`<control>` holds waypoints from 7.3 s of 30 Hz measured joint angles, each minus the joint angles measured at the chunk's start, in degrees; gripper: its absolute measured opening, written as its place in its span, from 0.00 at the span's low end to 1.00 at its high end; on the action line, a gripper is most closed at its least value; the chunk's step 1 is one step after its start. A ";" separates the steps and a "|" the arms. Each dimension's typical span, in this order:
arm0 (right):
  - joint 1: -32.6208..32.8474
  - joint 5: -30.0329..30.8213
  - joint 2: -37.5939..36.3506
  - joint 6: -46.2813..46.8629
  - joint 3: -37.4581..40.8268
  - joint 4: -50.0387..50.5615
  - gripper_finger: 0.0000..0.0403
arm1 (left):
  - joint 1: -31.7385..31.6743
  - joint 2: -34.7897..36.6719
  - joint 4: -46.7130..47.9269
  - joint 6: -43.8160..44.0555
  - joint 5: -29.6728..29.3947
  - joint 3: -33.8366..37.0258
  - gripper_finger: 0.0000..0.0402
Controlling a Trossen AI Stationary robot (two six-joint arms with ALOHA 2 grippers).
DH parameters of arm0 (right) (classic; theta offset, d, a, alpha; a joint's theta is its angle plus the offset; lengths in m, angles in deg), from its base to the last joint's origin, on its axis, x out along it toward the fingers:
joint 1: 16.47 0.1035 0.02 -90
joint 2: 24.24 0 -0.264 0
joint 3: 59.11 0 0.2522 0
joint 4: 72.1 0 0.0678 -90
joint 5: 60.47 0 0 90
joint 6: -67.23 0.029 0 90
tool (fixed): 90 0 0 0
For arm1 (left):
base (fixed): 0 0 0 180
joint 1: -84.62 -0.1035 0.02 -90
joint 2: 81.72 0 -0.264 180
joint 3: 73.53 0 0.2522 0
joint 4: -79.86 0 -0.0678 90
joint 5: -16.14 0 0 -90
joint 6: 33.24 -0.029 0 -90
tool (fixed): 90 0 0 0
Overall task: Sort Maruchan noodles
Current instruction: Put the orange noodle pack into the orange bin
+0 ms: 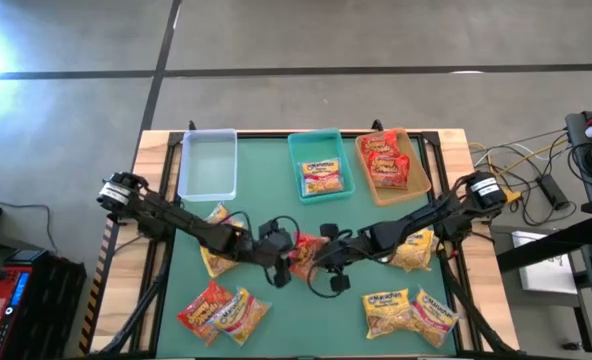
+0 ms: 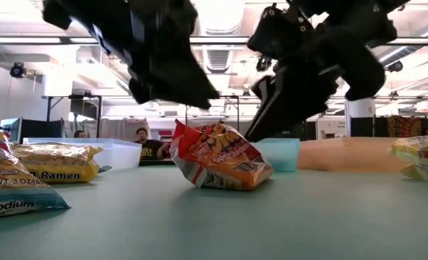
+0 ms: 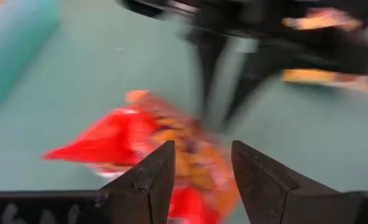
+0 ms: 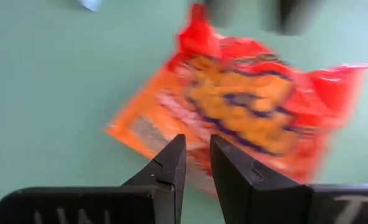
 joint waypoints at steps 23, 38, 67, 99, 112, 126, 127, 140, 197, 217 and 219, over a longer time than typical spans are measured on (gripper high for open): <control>-4.74 -1.22 -0.62 -5.23 0.11 5.24 0.16 | 3.00 -6.10 2.13 17.30 1.36 0.02 0.35; -0.69 -9.73 -0.57 -0.55 0.13 1.25 0.16 | -3.03 -5.98 11.39 6.57 -4.82 0.02 0.35; -11.89 1.99 -3.79 2.47 -1.88 24.72 0.16 | -1.34 -10.70 10.11 16.97 -10.94 -9.38 0.35; -22.73 -14.20 -7.13 13.76 -3.63 19.72 0.64 | -0.52 -16.56 13.25 15.55 -10.05 -6.60 0.35; -23.18 -17.21 -6.65 16.04 -3.65 18.49 0.67 | 0.08 -16.56 12.17 14.13 -9.89 -5.97 0.35; -25.76 -17.41 -6.34 22.25 -4.39 17.35 0.66 | 0.50 -16.56 10.03 14.18 -11.21 -4.94 0.35; -26.23 -17.89 -6.34 22.76 -4.41 17.18 0.66 | 0.50 -16.56 9.99 14.22 -11.23 -4.94 0.35; -24.98 -22.08 -1.39 27.80 -4.15 9.41 0.69 | 0.69 -16.71 9.32 11.79 -13.33 -4.72 0.35; -21.71 -30.19 3.38 20.75 -4.44 9.99 0.13 | 3.65 -11.55 7.46 11.36 -24.06 -3.96 0.35; -22.50 -31.71 -6.65 9.76 -4.80 21.91 0.06 | 4.22 -5.59 12.01 11.58 -25.10 -4.11 0.35; -22.78 -31.68 -8.03 5.90 -5.11 24.77 0.05 | 4.22 -5.02 13.14 11.61 -25.57 -4.12 0.35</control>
